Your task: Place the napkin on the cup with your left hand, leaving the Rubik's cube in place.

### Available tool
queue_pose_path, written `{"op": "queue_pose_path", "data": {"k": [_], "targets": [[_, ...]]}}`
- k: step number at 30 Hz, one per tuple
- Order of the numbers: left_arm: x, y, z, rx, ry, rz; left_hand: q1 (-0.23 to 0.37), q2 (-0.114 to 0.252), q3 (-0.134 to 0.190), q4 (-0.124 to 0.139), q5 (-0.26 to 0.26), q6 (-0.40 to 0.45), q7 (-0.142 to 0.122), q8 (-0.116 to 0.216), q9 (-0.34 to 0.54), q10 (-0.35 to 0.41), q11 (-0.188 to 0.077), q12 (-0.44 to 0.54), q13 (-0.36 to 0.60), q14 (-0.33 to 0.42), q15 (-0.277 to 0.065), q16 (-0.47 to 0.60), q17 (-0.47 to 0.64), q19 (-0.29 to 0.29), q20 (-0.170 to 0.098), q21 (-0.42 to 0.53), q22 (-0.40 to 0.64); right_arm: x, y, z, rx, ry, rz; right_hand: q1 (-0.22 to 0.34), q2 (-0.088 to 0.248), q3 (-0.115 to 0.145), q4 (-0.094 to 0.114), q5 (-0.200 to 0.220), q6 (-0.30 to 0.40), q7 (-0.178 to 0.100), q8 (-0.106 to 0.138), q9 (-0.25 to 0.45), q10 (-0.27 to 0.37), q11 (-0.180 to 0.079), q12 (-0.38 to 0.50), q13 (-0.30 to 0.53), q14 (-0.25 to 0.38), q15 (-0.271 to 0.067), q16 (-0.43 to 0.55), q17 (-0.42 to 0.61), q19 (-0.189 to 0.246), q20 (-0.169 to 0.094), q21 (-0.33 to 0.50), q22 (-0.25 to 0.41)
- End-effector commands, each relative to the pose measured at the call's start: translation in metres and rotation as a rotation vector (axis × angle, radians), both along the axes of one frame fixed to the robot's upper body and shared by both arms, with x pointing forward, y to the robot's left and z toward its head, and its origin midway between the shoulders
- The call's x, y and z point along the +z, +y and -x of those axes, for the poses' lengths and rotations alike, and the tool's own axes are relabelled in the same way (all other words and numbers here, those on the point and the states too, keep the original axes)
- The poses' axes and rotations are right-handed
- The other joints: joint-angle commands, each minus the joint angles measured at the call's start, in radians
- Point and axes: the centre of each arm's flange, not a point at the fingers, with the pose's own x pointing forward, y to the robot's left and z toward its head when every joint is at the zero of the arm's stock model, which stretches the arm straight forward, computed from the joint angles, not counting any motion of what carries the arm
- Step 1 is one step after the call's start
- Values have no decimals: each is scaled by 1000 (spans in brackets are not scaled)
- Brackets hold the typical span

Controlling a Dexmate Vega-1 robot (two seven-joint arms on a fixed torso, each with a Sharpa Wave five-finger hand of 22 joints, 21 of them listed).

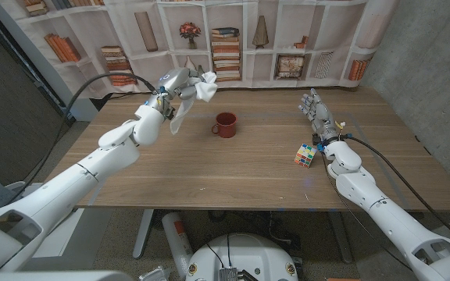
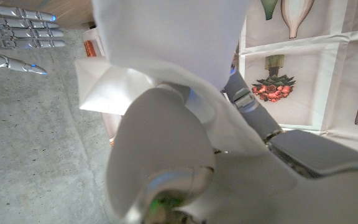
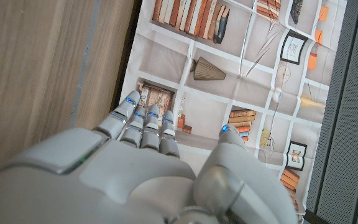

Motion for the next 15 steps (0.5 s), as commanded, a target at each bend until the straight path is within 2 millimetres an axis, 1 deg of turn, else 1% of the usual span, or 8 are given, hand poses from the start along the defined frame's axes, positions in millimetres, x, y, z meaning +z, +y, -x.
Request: {"op": "queue_pose_path", "data": {"k": [1, 15], "targets": [[4, -14, -3, -29, -8, -22, -12, -1, -5, 3, 3, 10, 0, 10, 1, 15, -1, -4, 2, 31, -116, -3, 5, -9, -30, 7, 3, 0, -5, 5, -7, -8, -1, 4, 9, 5, -4, -1, 6, 3, 2, 5, 6, -3, -3, 3, 10, 0, -1, 6, 11, -3, -2, 6], [7, -26, -2, -47, -19, -52, -15, -3, -8, 3, 4, 16, 0, 13, -2, 22, -4, -9, 6, 34, -114, -6, 8, -16, -28, 12, 2, 3, -5, 9, -7, -14, -4, 4, 9, 4, -5, -1, 7, 4, 2, 5, 6, -4, -3, 3, 11, -1, -1, 6, 12, -3, -4, 6]]}}
